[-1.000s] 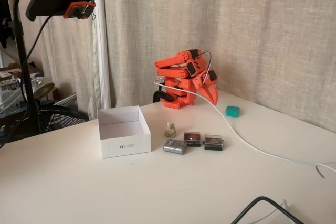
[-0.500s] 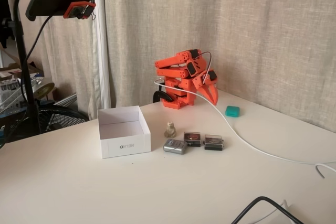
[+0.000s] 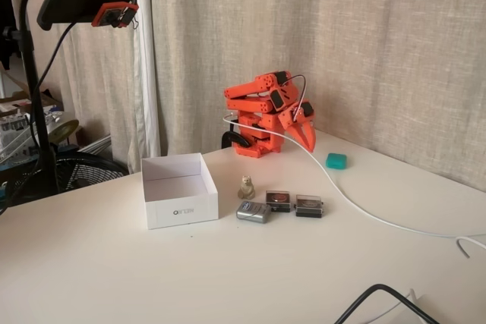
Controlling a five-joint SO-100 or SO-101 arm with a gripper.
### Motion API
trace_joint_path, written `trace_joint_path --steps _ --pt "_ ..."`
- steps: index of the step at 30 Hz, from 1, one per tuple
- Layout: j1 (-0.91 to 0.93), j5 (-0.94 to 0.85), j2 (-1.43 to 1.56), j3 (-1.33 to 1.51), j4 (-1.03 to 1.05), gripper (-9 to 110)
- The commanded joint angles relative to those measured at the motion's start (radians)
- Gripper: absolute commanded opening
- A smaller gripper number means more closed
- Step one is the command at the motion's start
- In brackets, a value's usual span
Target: Grasp the green cube and put it in the bin.
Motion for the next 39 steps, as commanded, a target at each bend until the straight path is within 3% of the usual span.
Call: trace_joint_path --steps 1,16,19,24,30,34,39 --pt "-0.003 0.008 0.008 -0.005 0.003 -8" --pt "-0.041 0.000 0.009 -0.005 0.003 -8" --pt "-0.037 0.003 0.009 -0.005 0.003 -2" --pt "-0.061 0.008 -0.081 -0.031 -0.028 21" --pt "-0.173 0.008 -0.388 -0.267 -0.106 38" --pt "-0.202 0.005 -0.675 -0.540 0.020 80" --pt "-0.276 0.006 -0.999 -0.942 0.210 85"
